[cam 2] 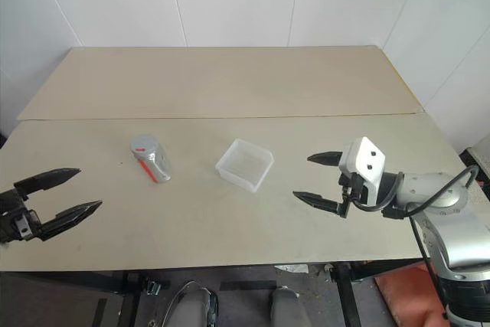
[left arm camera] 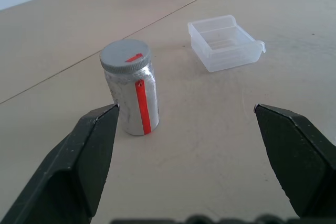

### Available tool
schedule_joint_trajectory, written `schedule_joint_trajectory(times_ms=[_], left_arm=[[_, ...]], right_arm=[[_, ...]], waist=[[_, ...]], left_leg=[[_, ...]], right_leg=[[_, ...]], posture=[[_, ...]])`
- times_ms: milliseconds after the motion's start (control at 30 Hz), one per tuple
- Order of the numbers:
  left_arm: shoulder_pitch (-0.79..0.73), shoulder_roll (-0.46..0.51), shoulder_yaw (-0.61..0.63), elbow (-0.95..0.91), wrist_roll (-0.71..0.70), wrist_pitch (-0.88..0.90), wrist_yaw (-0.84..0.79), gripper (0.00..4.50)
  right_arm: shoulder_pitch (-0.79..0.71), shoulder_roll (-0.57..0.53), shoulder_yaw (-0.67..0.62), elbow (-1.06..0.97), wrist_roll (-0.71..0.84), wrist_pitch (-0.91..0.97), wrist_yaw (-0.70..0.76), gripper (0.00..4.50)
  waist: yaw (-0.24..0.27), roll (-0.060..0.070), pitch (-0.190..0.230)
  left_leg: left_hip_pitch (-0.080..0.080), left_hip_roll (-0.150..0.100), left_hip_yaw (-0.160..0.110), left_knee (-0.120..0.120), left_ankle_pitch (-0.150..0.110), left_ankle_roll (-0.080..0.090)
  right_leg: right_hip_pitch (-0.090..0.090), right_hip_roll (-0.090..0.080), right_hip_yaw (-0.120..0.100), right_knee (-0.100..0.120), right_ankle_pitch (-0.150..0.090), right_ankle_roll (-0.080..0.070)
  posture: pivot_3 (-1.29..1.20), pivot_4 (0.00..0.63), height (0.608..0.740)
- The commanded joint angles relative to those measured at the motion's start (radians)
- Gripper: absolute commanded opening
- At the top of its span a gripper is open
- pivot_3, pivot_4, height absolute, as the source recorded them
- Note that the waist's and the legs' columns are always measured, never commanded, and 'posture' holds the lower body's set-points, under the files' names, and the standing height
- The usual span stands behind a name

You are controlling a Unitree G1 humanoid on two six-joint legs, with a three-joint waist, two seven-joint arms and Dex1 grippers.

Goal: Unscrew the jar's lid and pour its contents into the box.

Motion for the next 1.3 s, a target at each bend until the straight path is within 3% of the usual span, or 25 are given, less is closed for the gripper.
schedule_joint_trajectory(times_ms=[33,233,500,700,833,1000,1300], left_arm=[[0.01,-0.009,0.037,-0.039,-0.009,-0.014,0.013,4.46],[0.005,-0.06,0.03,-0.095,-0.04,-0.002,0.089,4.46],[0.033,-0.202,-0.096,-0.186,0.091,-0.039,0.288,4.46],[-0.077,-0.411,-0.317,-0.258,0.204,-0.004,0.619,4.46],[-0.156,-0.507,-0.442,-0.229,0.313,-0.026,0.754,4.46],[-0.247,-0.552,-0.517,-0.118,0.439,-0.08,0.846,4.46],[-0.336,-0.564,-0.569,0.055,0.502,-0.2,0.833,4.46]], right_arm=[[-0.046,0.014,0.018,0.0,0.005,-0.028,-0.004,4.5],[-0.098,0.031,0.043,0.027,0.022,-0.045,0.03,4.5],[-0.138,0.002,0.04,0.054,0.012,-0.056,0.064,4.5],[-0.194,-0.012,0.053,0.068,0.015,-0.046,0.091,4.5],[-0.222,-0.012,0.062,0.073,0.021,-0.046,0.117,4.5],[-0.235,-0.013,0.061,0.064,0.021,-0.044,0.125,4.5],[-0.241,-0.019,0.052,0.057,0.032,-0.046,0.146,4.5]], waist=[[0.0,0.0,0.0],[-0.001,0.0,0.0],[0.001,0.0,0.0],[0.003,-0.001,-0.001],[0.003,-0.002,-0.001],[0.001,-0.002,-0.002],[0.002,-0.002,-0.002]], left_leg=[[0.0,0.0,0.0,0.0,0.0,0.0],[0.0,0.0,0.001,0.0,0.0,0.0],[0.001,0.0,0.001,0.0,0.0,0.0],[0.002,0.0,0.001,0.001,0.0,0.0],[0.001,-0.001,0.0,0.001,0.0,0.0],[0.001,-0.001,0.0,0.001,0.0,0.0],[0.001,-0.001,0.0,0.001,0.0,0.0]], right_leg=[[0.0,0.0,0.0,0.0,0.0,0.0],[0.0,0.0,0.001,0.0,0.0,0.0],[0.0,0.0,0.001,0.0,0.0,0.0],[0.002,0.0,0.002,0.0,0.001,0.0],[0.003,0.0,0.001,0.0,0.001,0.0],[0.002,0.0,0.002,0.0,0.001,0.0],[0.002,0.0,0.002,0.0,0.001,0.0]], posture=[[0.0,0.15,0.74],[0.0,0.15,0.74],[0.0,0.15,0.74],[0.0,0.15,0.74],[0.0,0.15,0.74],[0.0,0.15,0.74],[0.0,0.15,0.74]])
